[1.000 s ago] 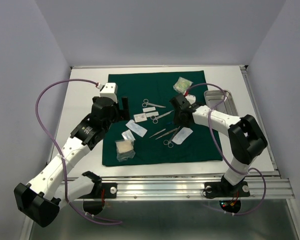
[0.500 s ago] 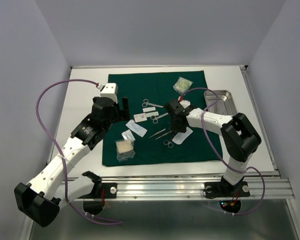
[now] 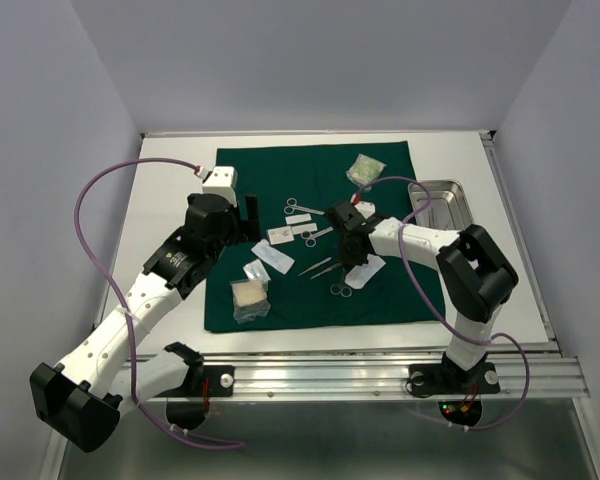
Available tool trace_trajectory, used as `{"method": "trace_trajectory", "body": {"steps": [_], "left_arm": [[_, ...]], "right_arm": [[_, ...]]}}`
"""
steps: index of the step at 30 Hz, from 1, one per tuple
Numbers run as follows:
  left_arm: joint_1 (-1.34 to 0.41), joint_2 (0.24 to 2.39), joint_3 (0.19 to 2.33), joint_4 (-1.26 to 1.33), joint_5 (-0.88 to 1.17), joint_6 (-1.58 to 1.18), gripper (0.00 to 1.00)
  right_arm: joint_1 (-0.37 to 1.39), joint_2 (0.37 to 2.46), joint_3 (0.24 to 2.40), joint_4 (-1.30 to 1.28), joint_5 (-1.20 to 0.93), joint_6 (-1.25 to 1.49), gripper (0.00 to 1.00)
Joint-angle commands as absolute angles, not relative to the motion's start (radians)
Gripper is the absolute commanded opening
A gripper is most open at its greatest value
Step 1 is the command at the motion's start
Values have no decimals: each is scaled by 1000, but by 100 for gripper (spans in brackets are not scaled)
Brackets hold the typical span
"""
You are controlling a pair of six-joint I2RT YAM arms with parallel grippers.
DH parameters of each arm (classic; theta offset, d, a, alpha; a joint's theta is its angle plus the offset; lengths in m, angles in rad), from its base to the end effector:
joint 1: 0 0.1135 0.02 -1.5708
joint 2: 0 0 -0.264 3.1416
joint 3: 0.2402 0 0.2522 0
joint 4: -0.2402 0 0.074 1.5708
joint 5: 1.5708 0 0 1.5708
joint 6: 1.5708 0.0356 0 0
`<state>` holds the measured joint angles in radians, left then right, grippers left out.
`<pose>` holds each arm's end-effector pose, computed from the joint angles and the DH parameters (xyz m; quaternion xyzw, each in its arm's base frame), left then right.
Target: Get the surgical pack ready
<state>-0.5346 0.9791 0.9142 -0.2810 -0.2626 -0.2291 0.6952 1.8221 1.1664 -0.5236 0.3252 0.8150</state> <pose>0.1966 -0.1057 0.3399 0.0490 0.8132 -0.1130 0.5688 0.2818 0.2203 0.1678 0.0894 0.9643 0.0159 0.2486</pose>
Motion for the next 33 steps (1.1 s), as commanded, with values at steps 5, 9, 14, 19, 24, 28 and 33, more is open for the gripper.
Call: {"method": "trace_trajectory", "body": {"steps": [5,9,14,19,24,28,33], "left_arm": [[-529,977,920,-250,-262,-219,99],[-529,977,922,-249,-265,-216,99],[-529,976,917,-249,-271,-216,99],[-529,973,919,-250,-273,-215,99],[-529,968,919,-255,-276,-216,99],[-529,959,917,-259,-282,-215,99],[-529,957,917,-261,-281,-215,99]], "right_arm": [[713,1864,1160,-486,314,796,13],[713,1822,1161,-477,316,790,7],[713,1757,1175,-474,307,701,2],[713,1700,1213,-462,264,530,1],[693,1692,1258,-462,265,440,1],[632,1672,1276,-465,276,399,1],[526,1629,1307,-465,186,374,1]]}}
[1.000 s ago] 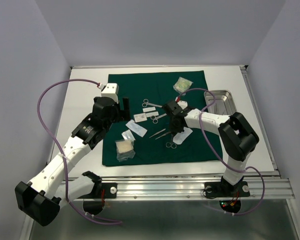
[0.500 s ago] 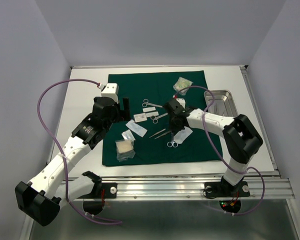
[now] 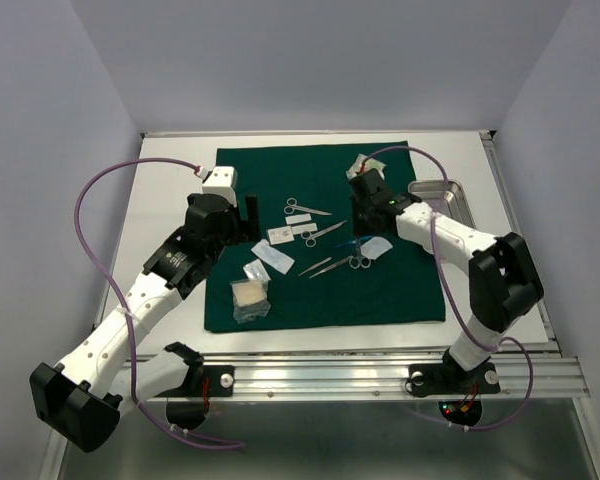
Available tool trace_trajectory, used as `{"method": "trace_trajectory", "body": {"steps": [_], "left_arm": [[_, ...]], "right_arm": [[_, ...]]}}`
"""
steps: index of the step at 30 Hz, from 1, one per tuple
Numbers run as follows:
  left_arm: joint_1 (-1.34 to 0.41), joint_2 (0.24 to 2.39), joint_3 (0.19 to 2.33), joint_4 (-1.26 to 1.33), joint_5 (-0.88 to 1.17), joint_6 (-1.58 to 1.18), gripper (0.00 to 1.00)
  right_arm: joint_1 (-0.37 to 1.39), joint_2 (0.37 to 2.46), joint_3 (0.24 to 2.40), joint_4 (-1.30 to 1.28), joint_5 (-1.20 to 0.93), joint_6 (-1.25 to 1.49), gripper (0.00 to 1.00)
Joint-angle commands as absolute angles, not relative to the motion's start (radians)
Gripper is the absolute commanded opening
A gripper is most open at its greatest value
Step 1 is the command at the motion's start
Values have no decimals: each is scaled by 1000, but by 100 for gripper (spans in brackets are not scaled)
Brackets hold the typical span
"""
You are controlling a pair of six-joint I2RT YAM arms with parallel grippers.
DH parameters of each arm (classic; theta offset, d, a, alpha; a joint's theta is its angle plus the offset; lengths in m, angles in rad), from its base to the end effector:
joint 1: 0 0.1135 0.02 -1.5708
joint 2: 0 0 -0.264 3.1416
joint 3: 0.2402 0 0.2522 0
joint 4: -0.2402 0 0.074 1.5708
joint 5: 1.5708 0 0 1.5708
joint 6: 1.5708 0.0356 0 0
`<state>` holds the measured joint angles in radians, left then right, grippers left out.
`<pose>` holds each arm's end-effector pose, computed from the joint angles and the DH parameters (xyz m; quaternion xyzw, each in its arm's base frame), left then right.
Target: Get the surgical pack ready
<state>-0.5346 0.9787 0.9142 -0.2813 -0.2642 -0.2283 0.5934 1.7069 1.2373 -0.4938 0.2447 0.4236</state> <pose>0.1966 -0.1056 0.3399 0.0489 0.8131 -0.1121 0.5691 0.3061 0.1960 0.2286 -0.0439 0.9468 0.0428 0.3160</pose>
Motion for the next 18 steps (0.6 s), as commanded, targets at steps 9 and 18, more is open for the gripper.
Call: {"method": "trace_trajectory", "body": {"steps": [9,18], "left_arm": [[-529,954,914,-259,-281,-216,99],[-529,957,913,-256,-278,-216,99]], "right_arm": [[485,1597,1353,-501,130,353,1],[453,1534,1449,-603,205,290,1]]}}
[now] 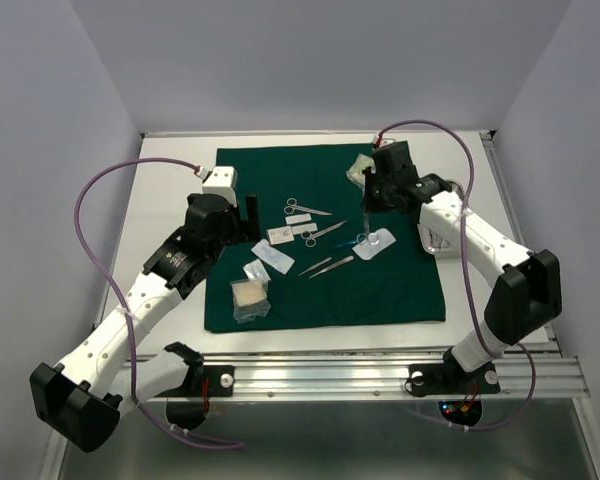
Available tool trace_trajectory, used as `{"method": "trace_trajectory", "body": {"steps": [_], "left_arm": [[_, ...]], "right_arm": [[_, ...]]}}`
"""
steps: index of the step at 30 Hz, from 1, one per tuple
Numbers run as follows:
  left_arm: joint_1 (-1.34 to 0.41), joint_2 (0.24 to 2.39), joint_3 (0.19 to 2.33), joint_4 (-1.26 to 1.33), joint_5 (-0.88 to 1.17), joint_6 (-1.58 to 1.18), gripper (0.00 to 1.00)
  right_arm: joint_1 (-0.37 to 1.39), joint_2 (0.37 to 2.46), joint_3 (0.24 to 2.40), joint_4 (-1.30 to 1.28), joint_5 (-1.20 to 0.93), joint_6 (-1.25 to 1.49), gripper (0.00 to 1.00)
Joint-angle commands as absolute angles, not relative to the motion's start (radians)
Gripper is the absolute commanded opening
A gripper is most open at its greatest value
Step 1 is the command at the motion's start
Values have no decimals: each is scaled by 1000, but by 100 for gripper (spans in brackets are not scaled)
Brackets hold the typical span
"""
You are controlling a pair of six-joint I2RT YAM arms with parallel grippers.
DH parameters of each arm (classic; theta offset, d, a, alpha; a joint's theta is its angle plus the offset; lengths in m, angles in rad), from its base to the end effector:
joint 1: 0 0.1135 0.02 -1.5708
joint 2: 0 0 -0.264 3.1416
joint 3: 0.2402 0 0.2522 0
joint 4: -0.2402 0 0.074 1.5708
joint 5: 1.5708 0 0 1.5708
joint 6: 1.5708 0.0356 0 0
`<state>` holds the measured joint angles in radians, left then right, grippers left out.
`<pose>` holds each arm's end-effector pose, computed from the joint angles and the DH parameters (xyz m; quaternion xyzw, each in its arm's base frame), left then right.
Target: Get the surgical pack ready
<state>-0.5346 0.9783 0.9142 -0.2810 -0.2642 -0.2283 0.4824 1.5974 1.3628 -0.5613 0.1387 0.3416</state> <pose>0.1965 -0.1055 0.3400 0.0488 0.8130 -0.1123 0.5693 0.3174 0.1606 0.3008 -0.0388 0.9232 0.0921 0.3711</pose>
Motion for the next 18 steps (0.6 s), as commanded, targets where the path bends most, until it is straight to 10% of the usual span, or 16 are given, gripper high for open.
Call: {"method": "trace_trajectory", "body": {"steps": [1,18], "left_arm": [[-531,957,914,-256,-278,-216,99],[-529,997,934,-252,-265,-212,99]], "right_arm": [[437,1529,1453,-607,216,264,1],[80,1637,1473,-601,498,63,1]]}}
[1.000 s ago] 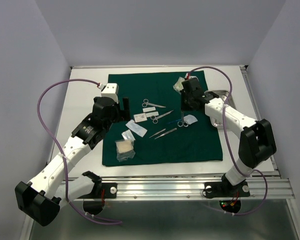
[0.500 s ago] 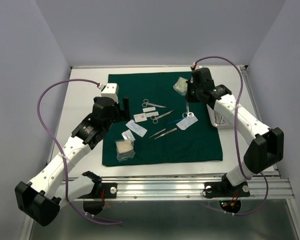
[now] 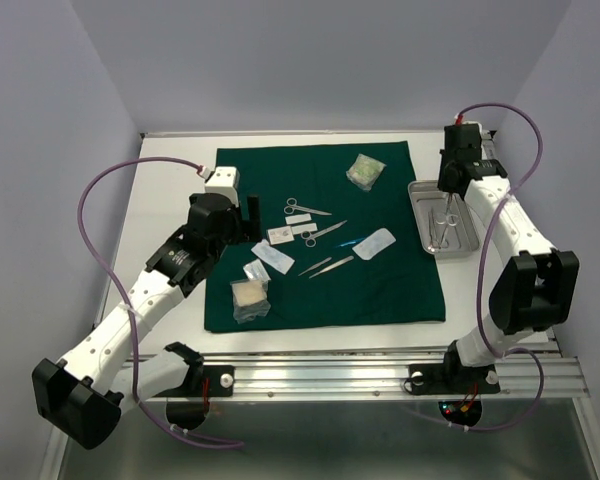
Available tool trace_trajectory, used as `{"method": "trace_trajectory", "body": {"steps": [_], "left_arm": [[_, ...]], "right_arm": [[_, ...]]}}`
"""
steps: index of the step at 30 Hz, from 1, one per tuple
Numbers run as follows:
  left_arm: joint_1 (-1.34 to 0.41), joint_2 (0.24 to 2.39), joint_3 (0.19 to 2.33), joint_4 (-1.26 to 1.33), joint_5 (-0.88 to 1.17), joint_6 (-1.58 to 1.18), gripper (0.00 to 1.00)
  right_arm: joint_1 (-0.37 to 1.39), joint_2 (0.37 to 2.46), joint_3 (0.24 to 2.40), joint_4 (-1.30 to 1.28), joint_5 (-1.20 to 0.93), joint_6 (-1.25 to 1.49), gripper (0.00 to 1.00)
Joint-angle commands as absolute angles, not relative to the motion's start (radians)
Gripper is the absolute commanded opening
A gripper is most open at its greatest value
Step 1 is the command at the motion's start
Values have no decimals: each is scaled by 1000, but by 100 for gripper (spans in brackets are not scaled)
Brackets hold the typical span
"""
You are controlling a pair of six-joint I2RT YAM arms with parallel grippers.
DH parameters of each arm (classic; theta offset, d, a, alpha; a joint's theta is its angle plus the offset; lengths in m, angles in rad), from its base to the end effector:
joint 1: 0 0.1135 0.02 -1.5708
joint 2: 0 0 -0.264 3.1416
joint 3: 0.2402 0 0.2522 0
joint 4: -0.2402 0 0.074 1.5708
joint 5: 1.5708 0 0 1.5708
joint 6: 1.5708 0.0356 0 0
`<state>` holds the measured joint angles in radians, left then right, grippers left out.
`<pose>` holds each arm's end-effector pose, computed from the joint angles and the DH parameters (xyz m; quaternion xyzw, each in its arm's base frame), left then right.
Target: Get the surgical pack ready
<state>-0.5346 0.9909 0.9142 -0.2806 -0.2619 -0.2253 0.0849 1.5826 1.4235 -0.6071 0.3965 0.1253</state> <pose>0.1989 -0.1071 0.3375 0.0519 0.8162 -0.1100 0.5648 0.3514 0.0161 0.3238 0.0953 0.9004 -0.1400 0.4008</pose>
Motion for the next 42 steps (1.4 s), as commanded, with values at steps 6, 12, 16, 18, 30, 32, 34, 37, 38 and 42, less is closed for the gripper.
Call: {"method": "trace_trajectory", "body": {"steps": [6,12,16,18,30,32,34,37,38,42], "left_arm": [[-529,1012,945,-252,-268,-212,99],[-529,1014,959,-259,-272,-209,99],[-529,1015,962,-262,-268,-210,99],[-529,1014,963,-262,-268,-215,99],[-529,1000,959,-267,-291,-215,99],[-529,1002,966,-278,-291,-213,99],[-531,1002,968,-281,-298,-213,99],[-529,1002,966,-282,-313,-222,99],[-529,999,962,-281,-313,-225,99],[-529,989,957,-285,-308,-230,99]], "right_arm": [[69,1759,1468,-568,543,22,1],[69,1802,1443,-526,534,14,30],[69,1780,1469,-520,511,31,61],[69,1757,1483,-520,489,43,61],[366,1621,1405,-542,242,225,60],[457,1663,1411,-540,242,263,60],[488,1724,1442,-573,259,366,61],[538,1779,1451,-557,248,590,64],[567,1793,1445,-543,273,673,64],[592,1870,1447,-537,307,827,64]]}}
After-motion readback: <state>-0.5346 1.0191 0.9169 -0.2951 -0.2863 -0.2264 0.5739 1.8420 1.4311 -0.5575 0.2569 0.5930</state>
